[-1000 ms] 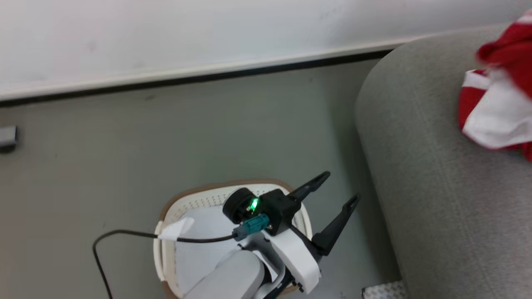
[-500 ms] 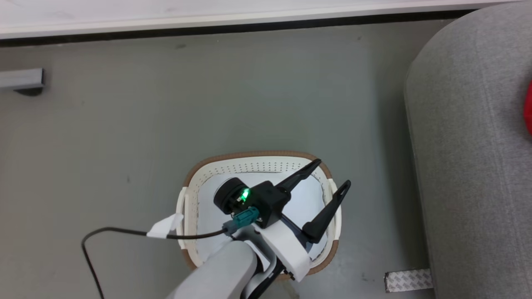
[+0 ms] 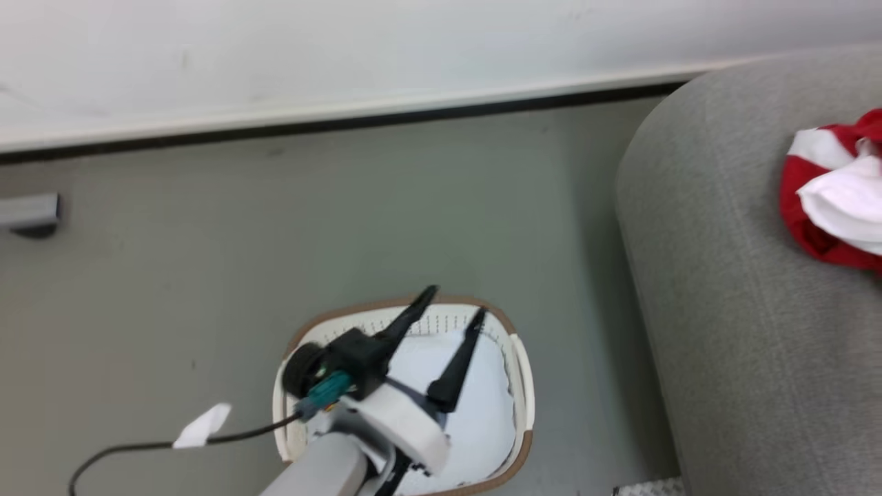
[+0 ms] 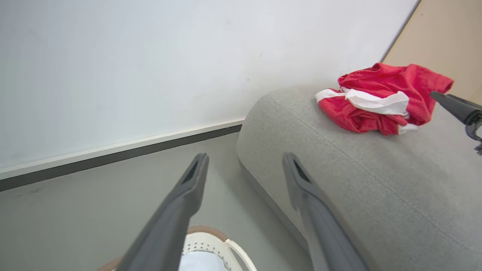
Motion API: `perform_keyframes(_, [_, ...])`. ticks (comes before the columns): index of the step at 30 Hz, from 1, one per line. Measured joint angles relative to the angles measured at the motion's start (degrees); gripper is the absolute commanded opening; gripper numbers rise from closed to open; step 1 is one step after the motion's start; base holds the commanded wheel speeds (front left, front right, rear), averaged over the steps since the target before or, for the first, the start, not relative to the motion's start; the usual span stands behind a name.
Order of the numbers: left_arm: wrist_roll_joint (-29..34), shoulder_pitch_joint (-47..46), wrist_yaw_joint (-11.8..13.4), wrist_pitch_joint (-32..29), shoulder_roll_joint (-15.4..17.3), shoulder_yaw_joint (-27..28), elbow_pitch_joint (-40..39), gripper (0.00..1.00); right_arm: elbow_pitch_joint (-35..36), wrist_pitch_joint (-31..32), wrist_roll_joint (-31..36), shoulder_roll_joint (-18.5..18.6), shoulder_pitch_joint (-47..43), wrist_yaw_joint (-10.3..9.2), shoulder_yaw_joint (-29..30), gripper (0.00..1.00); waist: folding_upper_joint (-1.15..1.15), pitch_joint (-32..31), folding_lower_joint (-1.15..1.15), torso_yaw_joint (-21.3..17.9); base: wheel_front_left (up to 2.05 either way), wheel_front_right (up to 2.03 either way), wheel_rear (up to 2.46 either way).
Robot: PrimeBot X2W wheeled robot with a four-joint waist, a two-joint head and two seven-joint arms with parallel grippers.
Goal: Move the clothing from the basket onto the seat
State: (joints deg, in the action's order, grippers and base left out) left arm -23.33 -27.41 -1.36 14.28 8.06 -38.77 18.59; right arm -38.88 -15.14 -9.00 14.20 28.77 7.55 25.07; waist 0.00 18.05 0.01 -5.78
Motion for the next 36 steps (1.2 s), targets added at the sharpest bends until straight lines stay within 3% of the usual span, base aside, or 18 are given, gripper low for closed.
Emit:
perform_keyframes(7, [-1.4, 7.4, 4.4, 0.8, 2.0, 6.3, -1.5, 1.0, 15.2, 0.0, 1.7, -5.5, -10.3, 0.0, -6.8, 1.0, 0.0, -5.9, -0.01, -0.6, 0.0, 0.0, 0.0])
perform_keyframes(18, [1.4, 20.2, 7.7, 0.9, 3.2, 19.7, -5.9, 1.0, 25.3, 0.0, 3.7, -10.0, -22.9, 0.0, -17.1, 1.0, 0.0, -13.9, -0.02, 2.0, 0.0, 0.0, 0.0])
perform_keyframes(27, [5.3, 26.9, 6.3, 0.9, 1.1, 29.0, -5.1, 1.0, 24.9, 0.0, 6.7, -11.3, -27.8, 0.0, -23.9, 1.0, 0.0, -17.8, -0.02, 4.8, 0.0, 0.0, 0.0])
perform_keyframes(35, [8.1, 28.7, 2.5, 0.9, -1.4, 32.4, -3.5, 1.0, 23.9, 0.0, 5.4, -11.3, -29.0, 0.0, -25.2, 1.0, 0.0, -19.3, -0.02, 6.2, 0.0, 0.0, 0.0])
perform_keyframes(36, [8.2, 28.8, 1.8, 0.8, -1.7, 32.6, -3.3, 0.0, 23.9, 0.0, 5.4, -11.3, -29.0, 0.0, -25.3, 0.0, 0.0, -19.4, -0.02, 6.3, 0.0, 0.0, 0.0])
